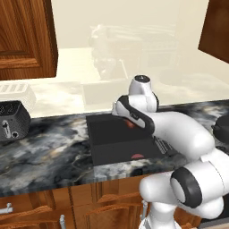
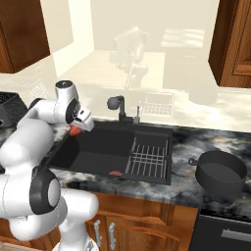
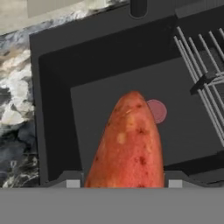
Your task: Dump the sweet potato from the pot into the sink. Then turn on the water and wash the sweet potato. Then turn off the water and put the sweet potato back in the pot.
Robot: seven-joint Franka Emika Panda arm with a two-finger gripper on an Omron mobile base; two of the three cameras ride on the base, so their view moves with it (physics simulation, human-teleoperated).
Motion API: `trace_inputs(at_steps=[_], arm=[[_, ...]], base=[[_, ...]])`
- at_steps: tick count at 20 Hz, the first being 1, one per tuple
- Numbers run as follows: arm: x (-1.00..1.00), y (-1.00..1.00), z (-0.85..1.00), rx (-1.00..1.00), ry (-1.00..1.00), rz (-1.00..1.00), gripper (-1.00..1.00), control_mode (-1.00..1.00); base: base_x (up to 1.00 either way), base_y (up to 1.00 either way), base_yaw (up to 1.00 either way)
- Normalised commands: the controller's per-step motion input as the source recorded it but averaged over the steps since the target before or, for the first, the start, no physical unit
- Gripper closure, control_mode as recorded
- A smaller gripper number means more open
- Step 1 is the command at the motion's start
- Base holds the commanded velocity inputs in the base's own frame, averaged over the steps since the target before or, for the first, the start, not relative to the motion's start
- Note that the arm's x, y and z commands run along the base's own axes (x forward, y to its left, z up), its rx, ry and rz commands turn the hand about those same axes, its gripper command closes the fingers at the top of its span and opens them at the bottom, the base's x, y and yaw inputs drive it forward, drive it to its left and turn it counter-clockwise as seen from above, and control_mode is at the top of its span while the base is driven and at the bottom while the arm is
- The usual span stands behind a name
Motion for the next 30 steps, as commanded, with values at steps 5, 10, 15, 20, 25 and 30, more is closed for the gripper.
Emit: trace_inputs(at_steps=[5, 10, 15, 20, 25, 30], arm=[[-0.68, -0.05, 0.97, -0.03, 0.0, 0.01, 1.0, -1.0], [-0.99, -0.44, 0.62, -0.05, 0.0, 0.01, 1.0, -1.0], [-0.9, -0.93, 0.28, -0.02, -0.01, 0.0, 1.0, -1.0], [-0.62, -1.0, 0.05, 0.0, 0.0, 0.0, 1.0, -1.0], [-0.07, -1.0, 0.0, 0.0, 0.0, 0.0, 1.0, -1.0], [0.17, -1.0, -0.01, 0.0, 0.0, 0.0, 1.0, -1.0]], base=[[0.0, 0.0, 0.0], [0.0, 0.0, 0.0], [0.0, 0.0, 0.0], [0.0, 0.0, 0.0], [0.0, 0.0, 0.0], [0.0, 0.0, 0.0]])
